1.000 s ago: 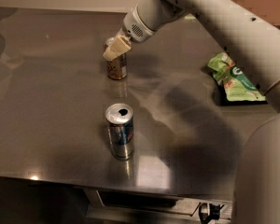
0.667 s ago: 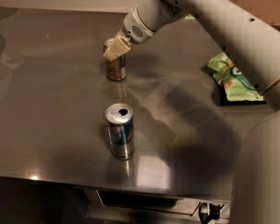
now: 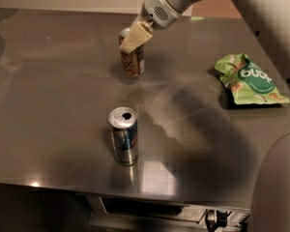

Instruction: Knock orange can over

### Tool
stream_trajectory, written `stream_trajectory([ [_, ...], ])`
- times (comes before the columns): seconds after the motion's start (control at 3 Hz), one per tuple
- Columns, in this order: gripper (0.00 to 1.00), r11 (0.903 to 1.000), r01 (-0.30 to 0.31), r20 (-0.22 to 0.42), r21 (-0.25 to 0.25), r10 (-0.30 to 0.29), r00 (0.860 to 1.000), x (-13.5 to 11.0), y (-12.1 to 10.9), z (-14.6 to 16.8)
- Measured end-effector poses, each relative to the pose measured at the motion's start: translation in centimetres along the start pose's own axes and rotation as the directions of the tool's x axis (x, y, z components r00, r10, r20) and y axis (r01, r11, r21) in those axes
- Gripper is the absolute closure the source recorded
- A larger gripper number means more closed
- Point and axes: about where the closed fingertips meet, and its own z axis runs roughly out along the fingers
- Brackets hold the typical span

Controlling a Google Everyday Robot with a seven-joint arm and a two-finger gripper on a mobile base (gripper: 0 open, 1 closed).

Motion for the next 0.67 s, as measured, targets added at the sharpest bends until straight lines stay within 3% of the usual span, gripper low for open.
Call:
stream_trajectory([
  [0.33, 1.00, 0.9979, 0.065, -0.136, -0.009, -0.065, 0.989, 0.9, 1.4, -4.0],
  [0.67, 1.00, 0.9943, 0.101, -0.304, -0.037, -0.107, 0.947, 3.8, 2.0, -5.7],
])
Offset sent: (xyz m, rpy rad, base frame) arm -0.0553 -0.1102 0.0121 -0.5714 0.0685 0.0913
